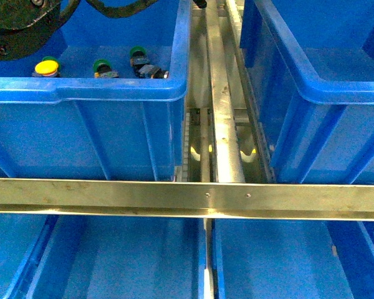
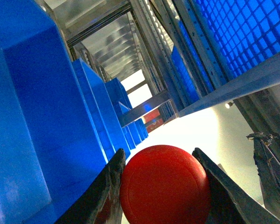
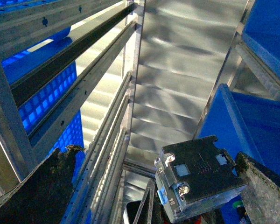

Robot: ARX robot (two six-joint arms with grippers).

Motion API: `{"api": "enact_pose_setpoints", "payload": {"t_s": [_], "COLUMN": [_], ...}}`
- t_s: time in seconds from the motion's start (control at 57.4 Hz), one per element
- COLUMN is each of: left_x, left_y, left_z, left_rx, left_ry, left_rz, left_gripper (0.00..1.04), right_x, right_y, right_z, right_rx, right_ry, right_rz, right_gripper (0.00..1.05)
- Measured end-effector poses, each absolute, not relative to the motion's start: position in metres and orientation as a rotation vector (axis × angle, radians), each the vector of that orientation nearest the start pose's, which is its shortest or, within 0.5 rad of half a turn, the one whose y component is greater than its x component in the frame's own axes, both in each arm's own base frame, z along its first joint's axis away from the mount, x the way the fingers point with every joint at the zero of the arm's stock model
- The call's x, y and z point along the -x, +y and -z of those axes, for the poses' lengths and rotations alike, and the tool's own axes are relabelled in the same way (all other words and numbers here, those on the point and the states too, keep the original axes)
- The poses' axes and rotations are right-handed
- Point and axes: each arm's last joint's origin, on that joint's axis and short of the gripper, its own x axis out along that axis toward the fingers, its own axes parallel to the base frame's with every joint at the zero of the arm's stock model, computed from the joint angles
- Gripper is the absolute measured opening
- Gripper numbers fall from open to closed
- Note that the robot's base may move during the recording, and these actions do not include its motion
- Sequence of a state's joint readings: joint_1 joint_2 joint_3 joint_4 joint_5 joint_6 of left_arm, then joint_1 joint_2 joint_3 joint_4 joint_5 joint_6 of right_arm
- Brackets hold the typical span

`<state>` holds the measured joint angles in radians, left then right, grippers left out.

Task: Pick red and yellow buttons and place in box

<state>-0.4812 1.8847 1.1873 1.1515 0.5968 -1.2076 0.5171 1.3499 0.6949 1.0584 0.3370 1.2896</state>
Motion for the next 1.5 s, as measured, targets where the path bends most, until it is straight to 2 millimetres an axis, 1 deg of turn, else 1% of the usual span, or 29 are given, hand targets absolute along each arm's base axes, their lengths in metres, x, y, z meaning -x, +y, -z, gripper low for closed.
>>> {"api": "enact_pose_setpoints", "payload": {"t_s": [0.192, 0.227, 0.349, 0.471, 0.523, 0.593, 0.663, 0.976, 1.116, 1.151, 1.186, 1.203, 1.273, 1.308, 1.343, 1.395, 1.465, 1.5], "left_x": [-0.360, -0.360, -0.360, -0.360, -0.360, -0.361, -0.361, -0.361, -0.360, -0.361, -0.361, -0.361, -0.362, -0.362, -0.362, -0.360, -0.356, -0.353], "left_y": [-0.210, -0.211, -0.215, -0.217, -0.219, -0.220, -0.223, -0.226, -0.227, -0.227, -0.227, -0.227, -0.221, -0.217, -0.214, -0.207, -0.195, -0.186], "left_z": [-0.282, -0.281, -0.281, -0.283, -0.283, -0.282, -0.281, -0.283, -0.283, -0.283, -0.283, -0.283, -0.288, -0.293, -0.297, -0.305, -0.316, -0.323], "left_rx": [1.040, 1.042, 1.046, 1.047, 1.049, 1.062, 1.067, 1.068, 1.022, 1.020, 1.016, 1.016, 1.010, 1.010, 1.008, 1.005, 0.996, 0.992], "left_ry": [0.238, 0.244, 0.249, 0.253, 0.253, 0.267, 0.275, 0.261, 0.210, 0.204, 0.197, 0.197, 0.165, 0.141, 0.124, 0.099, 0.066, 0.042], "left_rz": [1.197, 1.194, 1.193, 1.194, 1.192, 1.189, 1.180, 1.168, 1.151, 1.147, 1.142, 1.142, 1.130, 1.128, 1.125, 1.124, 1.116, 1.109], "left_gripper": [0.34, 0.34, 0.33, 0.33, 0.33, 0.33, 0.33, 0.33, 0.58, 0.63, 0.71, 0.72, 0.90, 0.97, 0.99, 0.96, 0.97, 0.97], "right_x": [-0.250, -0.250, -0.252, -0.253, -0.254, -0.253, -0.254, -0.254, -0.254, -0.254, -0.254, -0.255, -0.257, -0.257, -0.258, -0.260, -0.262, -0.264], "right_y": [0.129, 0.128, 0.126, 0.124, 0.122, 0.120, 0.117, 0.110, 0.106, 0.105, 0.103, 0.102, 0.095, 0.093, 0.091, 0.087, 0.082, 0.080], "right_z": [-0.296, -0.296, -0.294, -0.292, -0.291, -0.290, -0.289, -0.288, -0.288, -0.288, -0.288, -0.289, -0.289, -0.289, -0.287, -0.286, -0.285, -0.284], "right_rx": [-1.434, -1.432, -1.424, -1.420, -1.416, -1.414, -1.411, -1.402, -1.402, -1.403, -1.405, -1.408, -1.412, -1.410, -1.405, -1.396, -1.371, -1.344], "right_ry": [-0.204, -0.201, -0.200, -0.200, -0.200, -0.201, -0.202, -0.212, -0.217, -0.224, -0.231, -0.236, -0.256, -0.259, -0.259, -0.256, -0.249, -0.237], "right_rz": [-0.386, -0.381, -0.353, -0.336, -0.328, -0.323, -0.315, -0.304, -0.307, -0.301, -0.297, -0.293, -0.273, -0.266, -0.257, -0.244, -0.237, -0.232], "right_gripper": [0.98, 0.94, 0.70, 0.52, 0.42, 0.36, 0.34, 0.34, 0.33, 0.33, 0.33, 0.33, 0.33, 0.33, 0.33, 0.33, 0.33, 0.33]}}
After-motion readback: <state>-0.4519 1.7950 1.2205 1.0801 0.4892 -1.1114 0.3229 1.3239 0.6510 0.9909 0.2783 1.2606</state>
